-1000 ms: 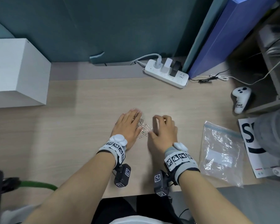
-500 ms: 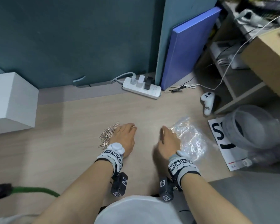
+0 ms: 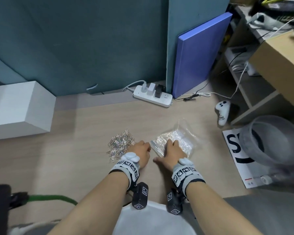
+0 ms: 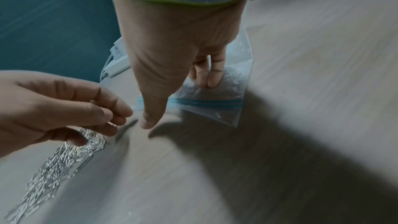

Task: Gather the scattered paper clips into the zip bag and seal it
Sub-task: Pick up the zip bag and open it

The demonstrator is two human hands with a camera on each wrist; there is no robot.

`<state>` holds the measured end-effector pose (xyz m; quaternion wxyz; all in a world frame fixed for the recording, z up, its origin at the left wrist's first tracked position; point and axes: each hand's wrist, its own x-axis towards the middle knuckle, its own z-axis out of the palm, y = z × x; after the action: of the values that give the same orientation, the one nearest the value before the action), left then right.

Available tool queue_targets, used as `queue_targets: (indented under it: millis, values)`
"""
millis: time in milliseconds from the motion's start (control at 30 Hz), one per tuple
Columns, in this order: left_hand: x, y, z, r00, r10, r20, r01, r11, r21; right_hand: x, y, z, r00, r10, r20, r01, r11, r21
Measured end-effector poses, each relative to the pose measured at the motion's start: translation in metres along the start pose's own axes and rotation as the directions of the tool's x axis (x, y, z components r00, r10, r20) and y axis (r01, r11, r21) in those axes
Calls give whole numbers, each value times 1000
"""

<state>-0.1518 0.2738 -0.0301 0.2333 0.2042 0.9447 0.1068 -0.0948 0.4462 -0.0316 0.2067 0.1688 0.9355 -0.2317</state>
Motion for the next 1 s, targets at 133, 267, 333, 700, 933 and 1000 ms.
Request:
queue_targets:
  millis: [133,267,333,700,933,1000]
  values:
    - [-6,2,7,996,-81,27,83,993,-83,2,0,-1,992,-112,52,114,992,-53]
    - [-15,7,8,982,-188,10,186,963,-194,6,-7,-4,991,-127,45,124,991,56]
    - [-16,10,6,972,-232,39,234,932,-276,6,-12,-6,997,-75,36,66,977,204]
    - [-2,24,-13,968,-247,37,227,809,-542,15,-28,-12,999,-39,10,26,809,587]
    - [3,22,-21,963,-265,56,243,754,-611,21,-24,-21,994,-79,72,5,706,708]
    - [5,22,-26,963,-264,49,240,766,-597,23,-24,-23,989,-95,111,-21,658,753]
